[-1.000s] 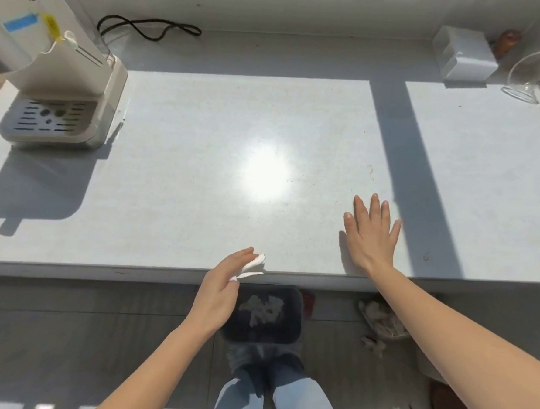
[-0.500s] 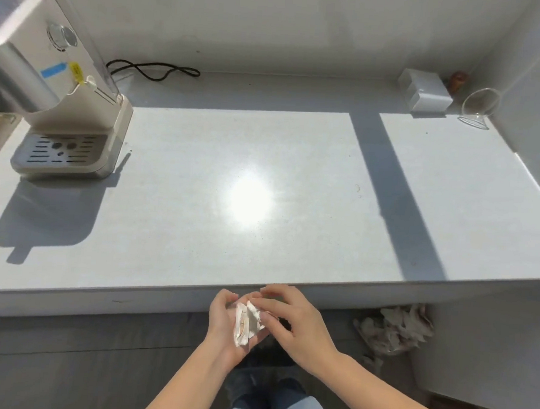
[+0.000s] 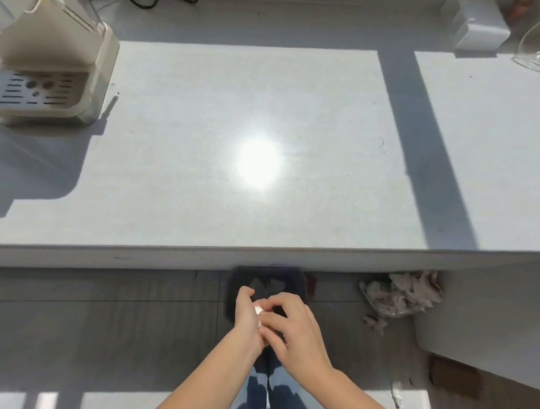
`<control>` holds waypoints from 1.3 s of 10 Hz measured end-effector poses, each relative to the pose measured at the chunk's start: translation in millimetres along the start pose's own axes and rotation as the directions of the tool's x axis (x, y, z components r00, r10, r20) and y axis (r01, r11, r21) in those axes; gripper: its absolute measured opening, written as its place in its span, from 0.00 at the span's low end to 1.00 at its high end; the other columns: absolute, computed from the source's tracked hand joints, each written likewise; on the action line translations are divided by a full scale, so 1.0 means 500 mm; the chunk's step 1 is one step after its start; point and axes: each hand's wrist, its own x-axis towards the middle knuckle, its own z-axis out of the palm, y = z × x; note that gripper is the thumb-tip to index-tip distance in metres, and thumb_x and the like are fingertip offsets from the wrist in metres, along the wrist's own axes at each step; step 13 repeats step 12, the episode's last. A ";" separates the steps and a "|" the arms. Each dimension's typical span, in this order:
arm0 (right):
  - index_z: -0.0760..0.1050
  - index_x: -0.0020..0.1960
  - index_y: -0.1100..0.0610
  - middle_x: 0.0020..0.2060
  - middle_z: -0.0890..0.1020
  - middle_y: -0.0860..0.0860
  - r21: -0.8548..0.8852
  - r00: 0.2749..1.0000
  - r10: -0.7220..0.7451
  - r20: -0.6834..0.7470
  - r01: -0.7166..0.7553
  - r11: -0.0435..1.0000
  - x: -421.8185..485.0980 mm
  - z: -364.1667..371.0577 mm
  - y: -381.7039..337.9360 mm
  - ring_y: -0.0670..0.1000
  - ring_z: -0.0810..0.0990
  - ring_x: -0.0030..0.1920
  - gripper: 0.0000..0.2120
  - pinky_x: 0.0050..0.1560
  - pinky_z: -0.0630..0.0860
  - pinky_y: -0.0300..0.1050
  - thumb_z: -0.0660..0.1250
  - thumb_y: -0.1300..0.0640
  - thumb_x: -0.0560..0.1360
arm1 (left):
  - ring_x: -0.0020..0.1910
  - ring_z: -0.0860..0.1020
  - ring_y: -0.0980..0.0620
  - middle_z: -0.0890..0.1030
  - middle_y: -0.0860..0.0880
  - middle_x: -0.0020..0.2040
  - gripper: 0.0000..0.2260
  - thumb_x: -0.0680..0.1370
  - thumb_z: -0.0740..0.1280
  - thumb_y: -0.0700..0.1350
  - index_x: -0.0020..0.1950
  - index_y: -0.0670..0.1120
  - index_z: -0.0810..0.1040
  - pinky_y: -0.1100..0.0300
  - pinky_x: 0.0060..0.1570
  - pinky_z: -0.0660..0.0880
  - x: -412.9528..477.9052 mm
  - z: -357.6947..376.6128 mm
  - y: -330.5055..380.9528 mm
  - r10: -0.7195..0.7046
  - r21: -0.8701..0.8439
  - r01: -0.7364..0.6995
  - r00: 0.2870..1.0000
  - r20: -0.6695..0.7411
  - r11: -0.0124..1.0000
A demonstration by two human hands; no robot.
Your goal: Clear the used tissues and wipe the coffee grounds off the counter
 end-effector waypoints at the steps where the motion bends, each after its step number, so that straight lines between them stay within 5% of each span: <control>1: 0.83 0.52 0.52 0.53 0.80 0.46 0.022 0.993 0.114 0.018 -0.114 0.993 -0.011 0.040 0.035 0.45 0.74 0.57 0.08 0.61 0.67 0.37 0.68 0.57 0.75 | 0.33 0.75 0.46 0.75 0.43 0.33 0.22 0.76 0.57 0.58 0.35 0.41 0.73 0.55 0.35 0.73 0.068 0.004 -0.019 0.014 0.055 -0.012 0.999 -0.039 0.998; 2: 0.81 0.49 0.54 0.48 0.78 0.44 0.064 0.963 0.261 0.070 -0.265 0.962 -0.024 0.078 0.083 0.43 0.73 0.52 0.06 0.54 0.71 0.36 0.67 0.60 0.75 | 0.29 0.73 0.48 0.74 0.45 0.28 0.20 0.76 0.58 0.56 0.32 0.42 0.69 0.56 0.31 0.71 0.125 -0.012 -0.048 -0.005 0.054 0.006 1.000 -0.007 0.999; 3: 0.79 0.46 0.53 0.44 0.75 0.42 0.141 0.874 0.474 0.107 -0.485 0.863 -0.037 0.106 0.147 0.43 0.75 0.45 0.03 0.45 0.71 0.32 0.67 0.60 0.75 | 0.34 0.76 0.48 0.78 0.43 0.35 0.14 0.78 0.59 0.50 0.42 0.40 0.74 0.58 0.33 0.74 0.162 -0.039 -0.083 -0.041 0.048 0.039 0.998 0.054 0.998; 4: 0.78 0.43 0.54 0.41 0.77 0.44 0.219 0.773 0.623 0.122 -0.633 0.743 -0.044 0.134 0.200 0.44 0.77 0.41 0.03 0.41 0.70 0.28 0.69 0.60 0.75 | 0.47 0.81 0.47 0.83 0.42 0.48 0.11 0.79 0.59 0.38 0.55 0.38 0.77 0.57 0.46 0.78 0.191 -0.067 -0.117 -0.015 0.133 0.005 0.997 0.076 0.991; 5: 0.77 0.40 0.51 0.40 0.77 0.44 0.286 0.694 0.701 0.161 -0.713 0.640 -0.036 0.161 0.225 0.46 0.79 0.41 0.06 0.43 0.73 0.30 0.70 0.60 0.74 | 0.53 0.80 0.48 0.83 0.43 0.53 0.12 0.79 0.61 0.35 0.59 0.42 0.78 0.59 0.51 0.77 0.216 -0.081 -0.130 0.062 0.277 -0.059 0.998 -0.002 0.959; 6: 0.79 0.39 0.51 0.40 0.79 0.44 0.290 0.628 0.761 0.163 -0.767 0.572 -0.022 0.182 0.240 0.46 0.79 0.40 0.06 0.42 0.73 0.31 0.72 0.59 0.72 | 0.46 0.79 0.53 0.83 0.47 0.49 0.10 0.76 0.67 0.37 0.55 0.45 0.81 0.62 0.41 0.75 0.244 -0.083 -0.120 0.181 0.422 -0.096 0.969 -0.166 0.902; 7: 0.80 0.38 0.51 0.40 0.81 0.46 0.318 0.594 0.799 0.092 -0.778 0.542 -0.006 0.198 0.252 0.42 0.78 0.39 0.06 0.36 0.68 0.24 0.71 0.59 0.73 | 0.44 0.78 0.51 0.82 0.44 0.51 0.10 0.74 0.69 0.37 0.55 0.43 0.80 0.62 0.38 0.76 0.270 -0.066 -0.103 0.295 0.508 -0.168 0.938 -0.181 0.845; 8: 0.82 0.47 0.54 0.43 0.83 0.50 0.368 0.553 0.830 0.074 -0.788 0.493 0.023 0.213 0.263 0.44 0.78 0.39 0.05 0.44 0.75 0.33 0.68 0.60 0.74 | 0.49 0.78 0.48 0.79 0.42 0.53 0.16 0.75 0.68 0.37 0.62 0.42 0.74 0.58 0.44 0.78 0.301 -0.047 -0.085 0.311 0.487 -0.180 0.929 -0.202 0.854; 9: 0.79 0.58 0.57 0.46 0.82 0.51 0.466 0.431 0.889 0.156 -0.826 0.318 0.055 0.227 0.280 0.44 0.77 0.36 0.11 0.42 0.77 0.40 0.65 0.60 0.77 | 0.48 0.75 0.47 0.77 0.41 0.54 0.18 0.77 0.64 0.40 0.67 0.42 0.69 0.60 0.37 0.73 0.342 -0.034 -0.055 0.191 0.440 -0.099 0.967 -0.170 0.893; 10: 0.74 0.66 0.58 0.59 0.79 0.57 0.497 0.343 0.892 0.294 -0.852 0.164 0.066 0.235 0.295 0.56 0.79 0.55 0.16 0.58 0.76 0.48 0.62 0.59 0.78 | 0.58 0.74 0.40 0.73 0.40 0.63 0.24 0.78 0.63 0.49 0.72 0.43 0.64 0.50 0.54 0.75 0.375 -0.030 -0.031 0.103 0.472 0.005 0.974 -0.201 0.881; 11: 0.70 0.70 0.55 0.66 0.74 0.56 0.396 0.383 0.873 0.303 -0.883 0.251 0.060 0.236 0.306 0.57 0.75 0.61 0.19 0.57 0.70 0.41 0.59 0.60 0.79 | 0.68 0.68 0.39 0.67 0.39 0.72 0.27 0.80 0.61 0.50 0.75 0.43 0.58 0.50 0.66 0.67 0.390 -0.054 -0.038 0.192 0.619 -0.042 0.965 -0.179 0.784; 12: 0.70 0.69 0.54 0.61 0.77 0.57 0.256 0.438 0.847 0.302 -0.893 0.371 0.044 0.229 0.304 0.51 0.75 0.46 0.19 0.51 0.72 0.43 0.58 0.59 0.79 | 0.71 0.64 0.40 0.62 0.41 0.75 0.28 0.80 0.60 0.49 0.77 0.46 0.53 0.51 0.68 0.62 0.371 -0.080 -0.055 0.264 0.734 -0.126 0.962 -0.074 0.668; 13: 0.70 0.69 0.54 0.61 0.77 0.57 0.256 0.438 0.847 0.302 -0.893 0.371 0.044 0.229 0.304 0.51 0.75 0.46 0.19 0.51 0.72 0.43 0.58 0.59 0.79 | 0.71 0.64 0.40 0.62 0.41 0.75 0.28 0.80 0.60 0.49 0.77 0.46 0.53 0.51 0.68 0.62 0.371 -0.080 -0.055 0.264 0.734 -0.126 0.962 -0.074 0.668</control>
